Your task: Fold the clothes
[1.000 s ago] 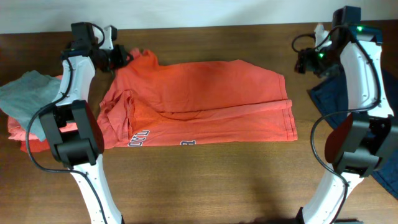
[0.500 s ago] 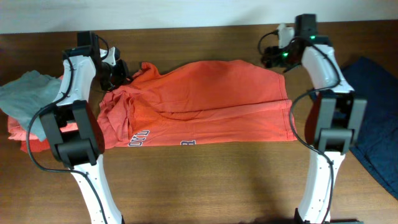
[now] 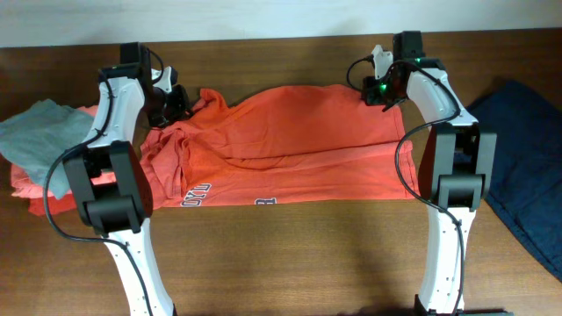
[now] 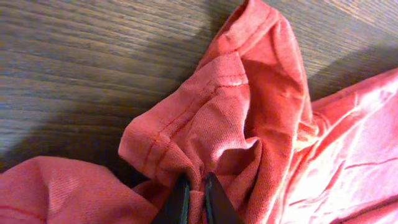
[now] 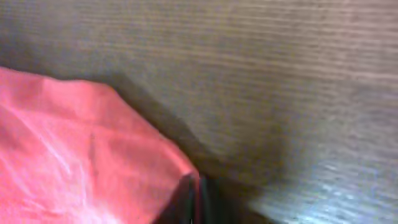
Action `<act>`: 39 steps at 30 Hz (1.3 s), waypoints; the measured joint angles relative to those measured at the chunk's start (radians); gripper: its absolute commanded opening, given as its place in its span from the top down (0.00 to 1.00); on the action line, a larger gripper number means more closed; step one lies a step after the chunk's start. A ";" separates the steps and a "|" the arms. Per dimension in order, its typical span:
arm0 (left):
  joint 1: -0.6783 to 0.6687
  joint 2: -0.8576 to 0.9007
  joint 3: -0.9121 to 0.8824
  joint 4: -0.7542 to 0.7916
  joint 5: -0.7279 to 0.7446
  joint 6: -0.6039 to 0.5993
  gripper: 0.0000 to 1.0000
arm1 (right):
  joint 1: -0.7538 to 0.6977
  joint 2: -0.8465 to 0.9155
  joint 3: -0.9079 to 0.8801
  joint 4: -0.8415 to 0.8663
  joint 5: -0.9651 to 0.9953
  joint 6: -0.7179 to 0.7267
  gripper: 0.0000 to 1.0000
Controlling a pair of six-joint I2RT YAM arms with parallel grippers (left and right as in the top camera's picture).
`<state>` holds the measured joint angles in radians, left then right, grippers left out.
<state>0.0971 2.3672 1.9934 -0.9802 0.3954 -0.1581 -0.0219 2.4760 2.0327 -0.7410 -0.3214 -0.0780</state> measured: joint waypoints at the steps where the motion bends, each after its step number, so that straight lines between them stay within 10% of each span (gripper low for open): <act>1: 0.000 0.000 0.000 0.000 -0.004 0.000 0.99 | 0.000 0.000 0.000 -0.005 -0.001 -0.001 0.96; 17: 0.000 -0.006 0.000 -0.045 -0.011 0.045 0.99 | 0.000 -0.011 0.235 -0.380 0.314 0.045 0.96; 33: 0.011 -0.116 0.000 -0.429 -0.031 0.068 0.99 | 0.000 -0.040 0.330 -0.933 0.440 0.048 0.96; 39: 0.010 -0.116 0.000 -0.517 -0.083 0.068 0.99 | 0.000 -0.040 0.330 -0.954 0.454 0.048 0.78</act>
<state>0.1070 2.2517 1.9934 -1.4967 0.3122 -0.0898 -0.0216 2.4355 2.3623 -1.6947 0.1322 -0.0299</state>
